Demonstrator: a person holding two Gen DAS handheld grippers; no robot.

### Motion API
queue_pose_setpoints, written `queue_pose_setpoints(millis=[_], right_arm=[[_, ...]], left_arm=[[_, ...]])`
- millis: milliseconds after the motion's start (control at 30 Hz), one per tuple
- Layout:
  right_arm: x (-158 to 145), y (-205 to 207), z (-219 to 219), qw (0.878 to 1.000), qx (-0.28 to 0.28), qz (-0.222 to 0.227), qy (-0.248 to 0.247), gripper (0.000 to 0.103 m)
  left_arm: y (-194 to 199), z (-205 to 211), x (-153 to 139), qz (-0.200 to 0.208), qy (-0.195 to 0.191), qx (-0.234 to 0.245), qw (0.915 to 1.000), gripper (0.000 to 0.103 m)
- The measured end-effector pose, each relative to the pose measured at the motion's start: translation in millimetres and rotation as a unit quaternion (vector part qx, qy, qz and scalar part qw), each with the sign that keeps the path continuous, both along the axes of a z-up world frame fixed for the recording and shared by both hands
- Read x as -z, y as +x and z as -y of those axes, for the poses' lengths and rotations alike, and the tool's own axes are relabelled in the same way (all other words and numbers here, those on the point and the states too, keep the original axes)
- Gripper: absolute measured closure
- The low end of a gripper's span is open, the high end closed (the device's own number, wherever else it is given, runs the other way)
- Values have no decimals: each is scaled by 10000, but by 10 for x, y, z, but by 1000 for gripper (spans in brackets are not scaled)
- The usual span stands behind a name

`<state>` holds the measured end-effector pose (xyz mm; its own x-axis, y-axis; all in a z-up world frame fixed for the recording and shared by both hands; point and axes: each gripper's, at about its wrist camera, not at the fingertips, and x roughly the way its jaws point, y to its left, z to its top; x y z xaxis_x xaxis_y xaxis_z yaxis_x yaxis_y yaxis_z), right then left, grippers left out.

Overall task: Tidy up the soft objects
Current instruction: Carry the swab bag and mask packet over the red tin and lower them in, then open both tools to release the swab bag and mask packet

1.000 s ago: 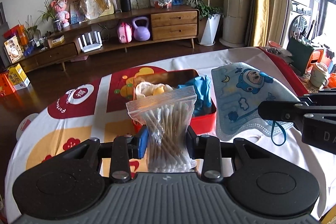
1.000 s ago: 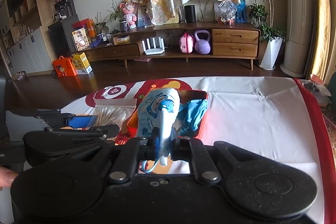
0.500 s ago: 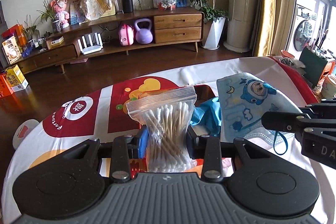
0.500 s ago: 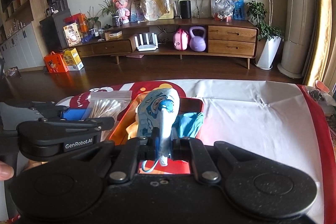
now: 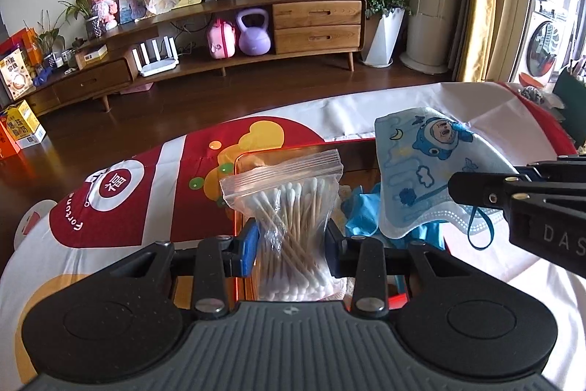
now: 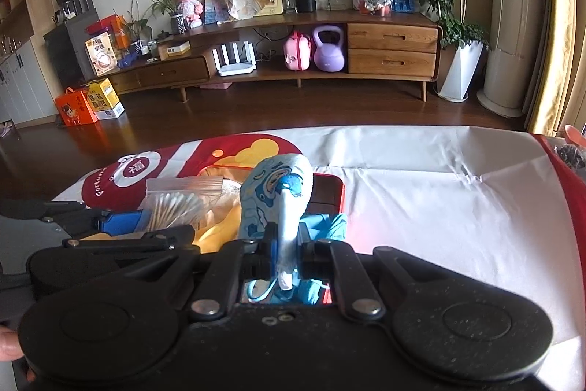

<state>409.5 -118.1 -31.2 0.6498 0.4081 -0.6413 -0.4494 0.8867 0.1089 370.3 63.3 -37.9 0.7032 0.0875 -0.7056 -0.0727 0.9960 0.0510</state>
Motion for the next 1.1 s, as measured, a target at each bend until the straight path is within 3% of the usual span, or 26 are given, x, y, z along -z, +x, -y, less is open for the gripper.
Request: queue_pose_setpoints(millis=[267,767,1100], right_arm=[[274,255,-70,9996,-5,-251,-94,95],[612,296,-154,9980,-235,-561,-148,95],[669,277,-152,9979,-231,-492,-341,80]], left_arm=[[300,-8,195,-109,8,-14,9999,67],[672,8,490,-348,-77,51,9994,67],[684,61,598,-423,-62,159,9990,66]])
